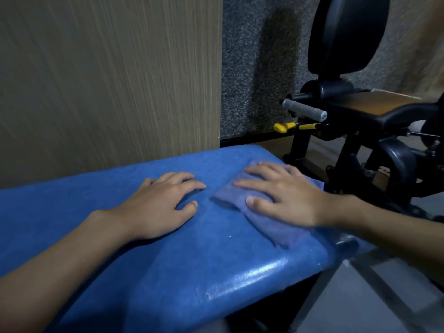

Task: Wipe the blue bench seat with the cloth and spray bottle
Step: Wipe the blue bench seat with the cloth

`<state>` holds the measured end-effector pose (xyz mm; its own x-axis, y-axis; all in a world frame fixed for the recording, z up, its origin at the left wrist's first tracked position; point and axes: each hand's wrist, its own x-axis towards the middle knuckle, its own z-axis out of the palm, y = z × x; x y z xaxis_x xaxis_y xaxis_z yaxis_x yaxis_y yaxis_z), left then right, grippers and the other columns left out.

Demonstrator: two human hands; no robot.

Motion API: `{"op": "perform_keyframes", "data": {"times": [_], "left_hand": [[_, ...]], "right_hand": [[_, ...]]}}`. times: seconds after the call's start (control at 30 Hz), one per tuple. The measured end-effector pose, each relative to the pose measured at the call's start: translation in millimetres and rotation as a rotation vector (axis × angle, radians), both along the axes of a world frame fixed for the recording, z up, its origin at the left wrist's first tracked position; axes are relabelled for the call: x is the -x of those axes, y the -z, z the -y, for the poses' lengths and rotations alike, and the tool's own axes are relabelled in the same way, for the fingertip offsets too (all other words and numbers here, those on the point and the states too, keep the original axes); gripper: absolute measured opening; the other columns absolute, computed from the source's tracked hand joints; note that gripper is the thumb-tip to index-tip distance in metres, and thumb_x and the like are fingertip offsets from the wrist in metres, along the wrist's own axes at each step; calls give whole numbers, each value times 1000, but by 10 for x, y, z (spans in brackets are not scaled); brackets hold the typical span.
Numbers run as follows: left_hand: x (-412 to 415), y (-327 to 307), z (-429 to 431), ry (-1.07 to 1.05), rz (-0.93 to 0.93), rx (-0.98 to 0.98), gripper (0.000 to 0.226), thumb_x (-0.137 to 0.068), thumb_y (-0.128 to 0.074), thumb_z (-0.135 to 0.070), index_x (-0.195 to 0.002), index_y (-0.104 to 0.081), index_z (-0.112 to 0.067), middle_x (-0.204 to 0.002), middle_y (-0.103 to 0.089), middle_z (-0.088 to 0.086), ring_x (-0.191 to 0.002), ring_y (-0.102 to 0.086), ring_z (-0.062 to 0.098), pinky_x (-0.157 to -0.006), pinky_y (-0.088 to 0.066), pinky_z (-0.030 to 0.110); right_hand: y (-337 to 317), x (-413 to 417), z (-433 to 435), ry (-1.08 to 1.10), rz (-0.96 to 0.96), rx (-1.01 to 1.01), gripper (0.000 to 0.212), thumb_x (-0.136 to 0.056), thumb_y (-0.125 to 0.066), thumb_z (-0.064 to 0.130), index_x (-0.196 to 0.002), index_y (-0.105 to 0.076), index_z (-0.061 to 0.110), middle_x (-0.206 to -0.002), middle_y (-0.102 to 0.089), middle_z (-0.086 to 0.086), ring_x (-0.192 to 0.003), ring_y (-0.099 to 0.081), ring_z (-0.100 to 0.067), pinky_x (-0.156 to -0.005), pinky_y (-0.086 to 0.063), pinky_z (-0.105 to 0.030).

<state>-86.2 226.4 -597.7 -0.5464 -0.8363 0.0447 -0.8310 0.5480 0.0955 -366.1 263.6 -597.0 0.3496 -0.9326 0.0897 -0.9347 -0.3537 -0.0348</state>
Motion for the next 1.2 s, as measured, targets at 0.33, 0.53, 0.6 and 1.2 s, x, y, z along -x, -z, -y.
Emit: {"op": "perform_keyframes", "data": {"times": [0.33, 0.53, 0.6, 1.2], "left_hand": [[-46, -8, -37, -46, 24, -61, 79, -71, -8, -77, -145, -25, -53, -157, -22, -19, -144, -15, 3, -114, -16, 44], [-81, 2, 45, -27, 22, -28, 75, -71, -7, -77, -141, -25, -59, -153, -28, -24, -142, -21, 3, -108, -22, 44], [-80, 2, 46, -26, 29, -23, 75, -70, -7, -77, -141, -25, -59, -152, -28, -25, -142, -21, 3, -108, -23, 44], [-92, 1, 1, -11, 2, -40, 73, -77, -10, -72, -145, -28, -53, -155, -24, -19, -143, -16, 1, -112, -17, 40]], "right_hand": [[21, 169, 479, 279, 105, -96, 52, -94, -23, 65, -145, -24, 52, -157, -19, 4, -144, -15, -28, -108, -25, -58], [-41, -234, -501, -139, -94, -50, 66, -82, -7, 71, -146, -9, 55, -161, -7, 10, -149, 4, -19, -116, -6, -56], [-45, -245, -643, -237, -98, -62, 62, -86, -12, 69, -146, -9, 56, -161, -5, 13, -149, 8, -17, -115, -3, -53], [-22, 54, 322, 143, -10, -45, 68, -83, -11, 77, -146, -21, 54, -159, -19, 4, -146, -11, -23, -115, -17, -54]]}}
